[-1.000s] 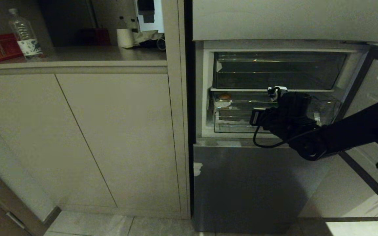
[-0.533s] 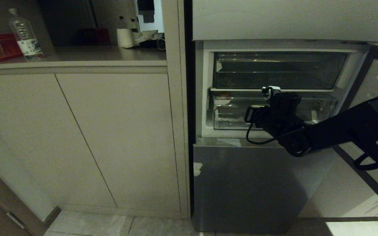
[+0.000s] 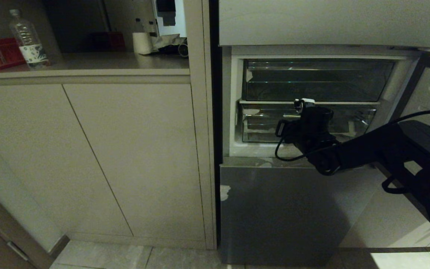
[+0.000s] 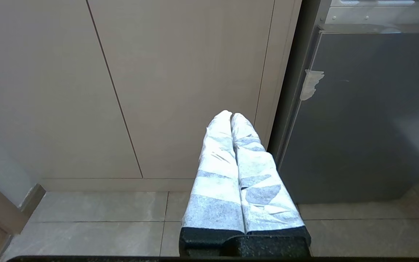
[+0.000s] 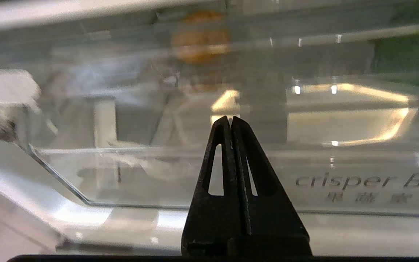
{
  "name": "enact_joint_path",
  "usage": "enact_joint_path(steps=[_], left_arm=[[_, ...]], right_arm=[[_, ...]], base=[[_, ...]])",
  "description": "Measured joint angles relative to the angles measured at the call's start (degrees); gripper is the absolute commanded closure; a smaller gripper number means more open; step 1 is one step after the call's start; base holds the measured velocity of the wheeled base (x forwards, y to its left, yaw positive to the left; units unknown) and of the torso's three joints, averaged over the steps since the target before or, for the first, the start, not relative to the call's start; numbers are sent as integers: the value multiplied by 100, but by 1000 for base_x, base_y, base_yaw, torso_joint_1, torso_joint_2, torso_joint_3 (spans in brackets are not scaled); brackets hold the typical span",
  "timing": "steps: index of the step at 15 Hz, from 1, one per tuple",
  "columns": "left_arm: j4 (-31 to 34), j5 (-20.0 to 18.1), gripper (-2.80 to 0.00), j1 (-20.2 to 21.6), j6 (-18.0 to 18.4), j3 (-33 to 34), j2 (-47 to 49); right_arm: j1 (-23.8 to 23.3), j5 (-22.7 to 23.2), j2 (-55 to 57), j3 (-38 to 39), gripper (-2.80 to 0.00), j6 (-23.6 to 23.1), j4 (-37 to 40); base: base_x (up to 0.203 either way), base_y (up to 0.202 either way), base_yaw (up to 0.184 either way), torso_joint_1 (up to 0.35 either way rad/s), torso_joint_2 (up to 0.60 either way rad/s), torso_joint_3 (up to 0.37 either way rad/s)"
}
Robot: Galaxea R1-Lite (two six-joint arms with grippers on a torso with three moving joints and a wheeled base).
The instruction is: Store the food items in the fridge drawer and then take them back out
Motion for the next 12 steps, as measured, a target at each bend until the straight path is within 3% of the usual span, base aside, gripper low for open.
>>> enact_joint_path(steps=[4,10,12], left_arm=[[0,0,0,0,0,0,0],[0,0,0,0,0,0,0],[0,0,0,0,0,0,0]], right_arm=[[5,-12,3,114,0,12,2],[71,5,-867,1858,0,526,-6],[61,13,-1001,2040,0,614,-9]], base=[[0,0,0,0,0,0],[0,0,0,0,0,0],[0,0,0,0,0,0]])
